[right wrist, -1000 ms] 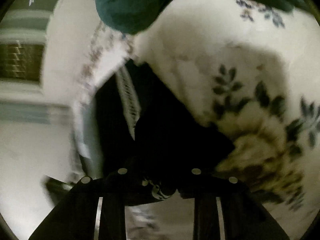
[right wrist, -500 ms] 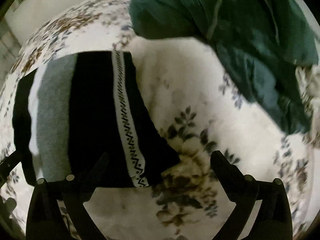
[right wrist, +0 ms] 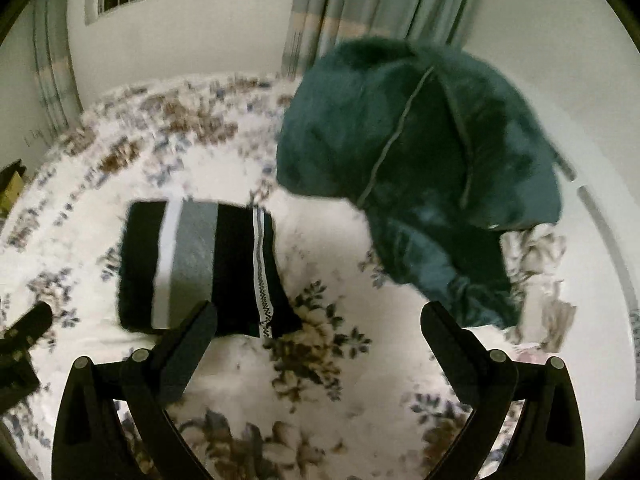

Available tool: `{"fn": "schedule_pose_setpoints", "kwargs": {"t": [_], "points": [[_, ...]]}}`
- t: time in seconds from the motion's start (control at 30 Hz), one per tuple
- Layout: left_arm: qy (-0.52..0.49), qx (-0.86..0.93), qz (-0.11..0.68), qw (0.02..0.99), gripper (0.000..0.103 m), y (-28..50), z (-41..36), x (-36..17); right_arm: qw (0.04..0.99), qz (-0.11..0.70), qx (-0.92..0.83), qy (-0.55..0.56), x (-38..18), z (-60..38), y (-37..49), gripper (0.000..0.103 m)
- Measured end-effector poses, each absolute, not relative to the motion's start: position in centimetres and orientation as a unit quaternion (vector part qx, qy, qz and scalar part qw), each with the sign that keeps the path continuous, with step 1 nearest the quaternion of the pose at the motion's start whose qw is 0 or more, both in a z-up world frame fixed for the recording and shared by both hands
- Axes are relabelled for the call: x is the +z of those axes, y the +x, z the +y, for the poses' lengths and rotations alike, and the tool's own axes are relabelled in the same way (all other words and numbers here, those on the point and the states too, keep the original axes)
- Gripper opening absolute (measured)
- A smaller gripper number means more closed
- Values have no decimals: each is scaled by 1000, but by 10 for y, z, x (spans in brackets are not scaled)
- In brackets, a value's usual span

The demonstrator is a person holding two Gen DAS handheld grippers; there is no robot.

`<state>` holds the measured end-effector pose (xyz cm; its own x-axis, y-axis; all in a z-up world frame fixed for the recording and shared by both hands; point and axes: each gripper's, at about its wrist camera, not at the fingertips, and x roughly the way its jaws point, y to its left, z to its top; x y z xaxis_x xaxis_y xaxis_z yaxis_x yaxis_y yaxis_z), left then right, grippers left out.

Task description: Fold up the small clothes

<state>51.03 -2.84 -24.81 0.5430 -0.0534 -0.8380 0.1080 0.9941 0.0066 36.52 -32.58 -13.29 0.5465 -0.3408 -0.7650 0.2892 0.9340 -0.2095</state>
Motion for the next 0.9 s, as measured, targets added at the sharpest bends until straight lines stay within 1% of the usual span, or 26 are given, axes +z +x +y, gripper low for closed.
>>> {"fn": "schedule_pose_setpoints", "kwargs": {"t": [0.13, 0.27, 0.4, 0.63, 0.9], "points": [[23, -51, 457, 888, 98, 456, -31, -186, 892, 415, -177, -27, -65, -322, 308, 103], [18, -45, 435, 899, 98, 413, -31, -137, 906, 387, -170, -24, 0, -317, 249, 103], [15, -37, 410, 911, 98, 372, -30, -93, 918, 364, -159, -21, 46, -309, 204, 103], [12, -30, 387, 922, 98, 322, -27, -51, 931, 336, -142, -16, 99, -298, 139, 103], [-1, -22, 375, 927, 98, 292, -21, -32, 939, 322, -120, -17, 125, -291, 99, 103]]}}
